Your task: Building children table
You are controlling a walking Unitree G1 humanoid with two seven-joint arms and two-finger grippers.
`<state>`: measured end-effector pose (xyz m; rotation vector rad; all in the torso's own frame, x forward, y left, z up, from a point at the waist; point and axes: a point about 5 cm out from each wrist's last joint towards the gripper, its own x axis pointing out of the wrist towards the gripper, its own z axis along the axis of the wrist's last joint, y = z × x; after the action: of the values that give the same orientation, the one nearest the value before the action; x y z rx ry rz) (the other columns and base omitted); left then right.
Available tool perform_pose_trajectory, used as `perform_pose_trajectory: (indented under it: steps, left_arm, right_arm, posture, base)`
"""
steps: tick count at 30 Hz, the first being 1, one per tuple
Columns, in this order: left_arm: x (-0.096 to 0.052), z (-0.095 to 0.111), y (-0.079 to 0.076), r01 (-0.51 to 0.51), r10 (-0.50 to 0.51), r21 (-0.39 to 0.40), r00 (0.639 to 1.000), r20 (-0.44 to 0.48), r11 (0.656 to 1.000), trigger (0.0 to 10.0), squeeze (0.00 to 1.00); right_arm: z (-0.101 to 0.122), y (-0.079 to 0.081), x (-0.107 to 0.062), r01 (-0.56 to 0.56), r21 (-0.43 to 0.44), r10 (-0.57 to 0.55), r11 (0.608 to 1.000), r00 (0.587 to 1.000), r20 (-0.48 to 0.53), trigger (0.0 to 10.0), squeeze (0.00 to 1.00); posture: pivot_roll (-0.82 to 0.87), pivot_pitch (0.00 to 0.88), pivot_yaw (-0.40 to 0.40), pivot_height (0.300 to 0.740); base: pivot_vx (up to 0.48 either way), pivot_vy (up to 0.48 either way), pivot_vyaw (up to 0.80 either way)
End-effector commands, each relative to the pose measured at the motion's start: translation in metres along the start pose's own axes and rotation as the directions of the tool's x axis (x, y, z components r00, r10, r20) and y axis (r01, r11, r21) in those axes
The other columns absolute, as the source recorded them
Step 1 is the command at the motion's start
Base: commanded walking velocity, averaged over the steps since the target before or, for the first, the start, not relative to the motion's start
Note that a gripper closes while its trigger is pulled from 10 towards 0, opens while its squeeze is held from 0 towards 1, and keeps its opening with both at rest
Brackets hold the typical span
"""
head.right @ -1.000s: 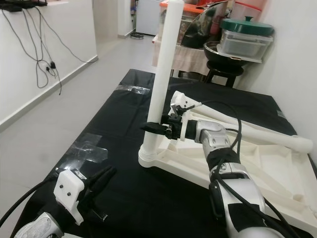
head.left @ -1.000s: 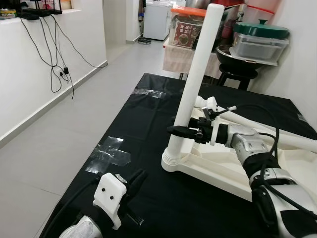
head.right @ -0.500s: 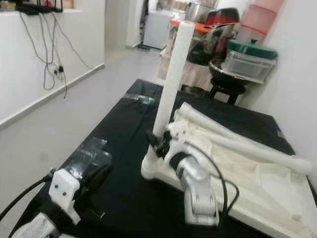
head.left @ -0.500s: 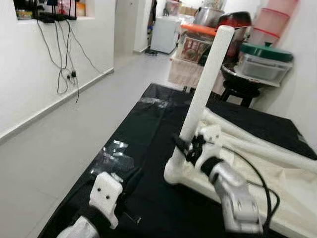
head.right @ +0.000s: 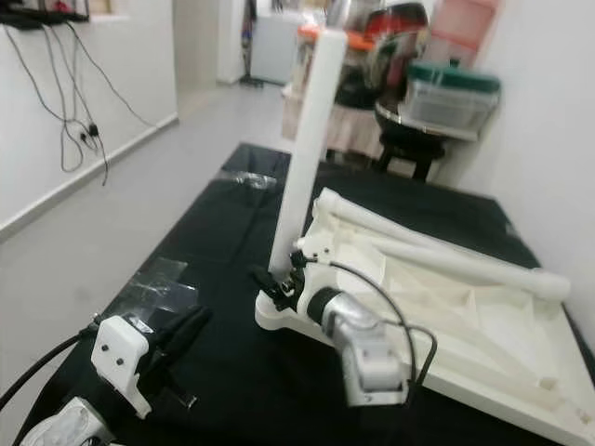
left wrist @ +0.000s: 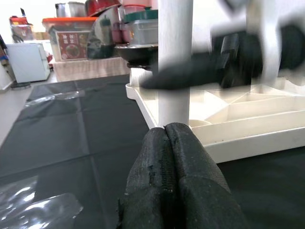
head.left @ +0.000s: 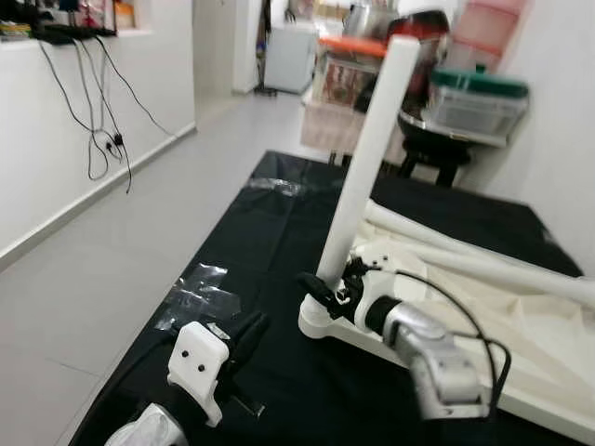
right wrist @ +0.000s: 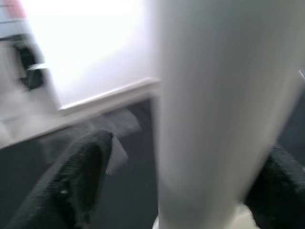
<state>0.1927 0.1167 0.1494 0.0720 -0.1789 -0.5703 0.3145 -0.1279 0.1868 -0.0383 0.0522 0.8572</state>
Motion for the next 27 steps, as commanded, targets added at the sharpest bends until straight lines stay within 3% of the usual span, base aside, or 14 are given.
perform_pose_trajectory:
  steps: [1, 2, 5, 8, 13, 18, 19, 20, 21, 27]
  left_arm:
    - [0.001, -0.003, -0.002, 0.008, -0.008, -0.021, 1.0, -0.006, 1.0, 10.0, 0.0]
    - [0.001, -0.003, -0.002, 0.008, -0.008, -0.021, 1.0, -0.006, 1.0, 10.0, 0.0]
    - [0.002, -0.003, -0.003, 0.009, -0.009, -0.014, 1.0, -0.005, 1.0, 10.0, 0.0]
    - [0.002, -0.003, -0.004, 0.009, -0.009, -0.007, 1.0, -0.005, 1.0, 10.0, 0.0]
    - [-0.004, 0.005, -0.008, -0.029, 0.028, 0.11, 1.0, 0.011, 0.993, 10.0, 0.0]
    - [-0.018, 0.011, -0.023, -0.056, 0.055, 0.016, 0.998, 0.018, 0.998, 10.0, 0.0]
    - [-0.018, 0.009, -0.025, -0.07, 0.07, -0.014, 0.997, 0.015, 0.997, 10.0, 0.0]
    - [-0.018, 0.009, -0.025, -0.07, 0.07, -0.014, 0.997, 0.015, 0.997, 10.0, 0.0]
    - [-0.018, 0.007, -0.026, -0.078, 0.079, -0.027, 0.997, 0.012, 0.997, 10.0, 0.0]
    - [-0.016, 0.002, -0.02, -0.115, 0.115, -0.037, 0.993, 0.018, 0.993, 10.0, 0.0]
  right_arm:
    - [0.013, -0.007, -0.004, -0.17, -0.067, 0.173, 0.983, 0.984, 0.031, 10.0, 0.0]
    - [0.013, -0.007, -0.004, -0.17, -0.067, 0.173, 0.983, 0.984, 0.031, 10.0, 0.0]
    - [0.023, -0.028, -0.003, -0.283, -0.082, 0.284, 0.956, 0.959, 0.009, 10.0, 0.0]
    - [0.024, -0.031, -0.002, -0.298, -0.087, 0.299, 0.951, 0.954, -0.002, 10.0, 0.0]
    - [0.03, -0.043, 0.004, -0.36, -0.091, 0.355, 0.928, 0.932, -0.068, 10.0, 0.0]
    - [0.035, -0.056, 0.004, -0.359, -0.084, 0.353, 0.929, 0.932, -0.083, 10.0, 0.0]
    - [0.034, -0.058, 0.003, -0.361, -0.069, 0.356, 0.93, 0.931, -0.073, 1.7, 0.0]
    - [0.034, -0.058, 0.003, -0.361, -0.069, 0.356, 0.93, 0.931, -0.073, 1.7, 0.0]
    - [0.033, -0.06, 0.002, -0.364, -0.058, 0.361, 0.929, 0.93, -0.065, 0.0, 0.0]
    - [0.017, -0.065, -0.012, -0.362, 0.002, 0.362, 0.932, 0.931, -0.054, 0.0, 0.0]
  posture:
    - [0.03, 0.0, -0.138, 0.74]
    - [0.03, 0.0, -0.138, 0.74]
    - [0.04, 0.0, -0.147, 0.74]
    - [0.04, 0.0, -0.147, 0.74]
    - [0.04, 0.0, -0.144, 0.74]
    - [0.05, 0.0, -0.141, 0.74]
    - [0.05, 0.0, -0.14, 0.74]
    - [0.05, 0.0, -0.14, 0.74]
    - [0.05, 0.0, -0.14, 0.74]
    - [0.04, 0.005, -0.131, 0.74]
  base:
    - [0.0, 0.0, 0.0]
    - [0.0, 0.0, 0.0]
    - [0.0, 0.0, 0.0]
    - [0.0, 0.0, 0.0]
    - [0.0, 0.0, 0.0]
    - [0.0, 0.0, 0.0]
    - [0.0, 0.0, 0.0]
    - [0.0, 0.0, 0.0]
    - [0.0, 0.0, 0.0]
    - [0.0, 0.0, 0.0]
